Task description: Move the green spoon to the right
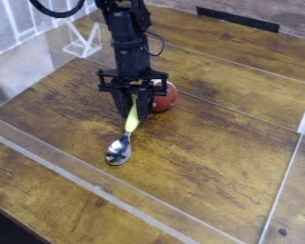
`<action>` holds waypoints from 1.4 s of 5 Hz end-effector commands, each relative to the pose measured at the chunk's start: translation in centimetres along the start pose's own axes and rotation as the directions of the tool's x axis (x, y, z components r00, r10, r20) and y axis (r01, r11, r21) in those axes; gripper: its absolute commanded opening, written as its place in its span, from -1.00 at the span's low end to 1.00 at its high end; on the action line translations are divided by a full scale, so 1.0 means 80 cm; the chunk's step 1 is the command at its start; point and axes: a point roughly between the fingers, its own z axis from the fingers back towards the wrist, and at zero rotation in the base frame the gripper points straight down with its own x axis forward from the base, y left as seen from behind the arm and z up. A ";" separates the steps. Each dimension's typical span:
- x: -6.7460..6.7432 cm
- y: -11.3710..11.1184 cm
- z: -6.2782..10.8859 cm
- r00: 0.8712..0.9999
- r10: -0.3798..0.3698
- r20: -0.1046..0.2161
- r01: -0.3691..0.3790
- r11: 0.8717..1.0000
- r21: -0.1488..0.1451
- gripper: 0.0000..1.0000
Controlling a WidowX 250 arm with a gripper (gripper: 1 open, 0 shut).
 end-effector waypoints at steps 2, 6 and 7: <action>0.012 -0.015 0.081 0.991 -0.091 0.100 0.086 0.995 0.048 -1.00; 0.020 -0.052 0.128 0.991 -0.031 0.131 0.019 0.996 0.092 -1.00; 0.017 -0.089 0.121 0.991 -0.050 0.123 0.039 0.996 0.084 -1.00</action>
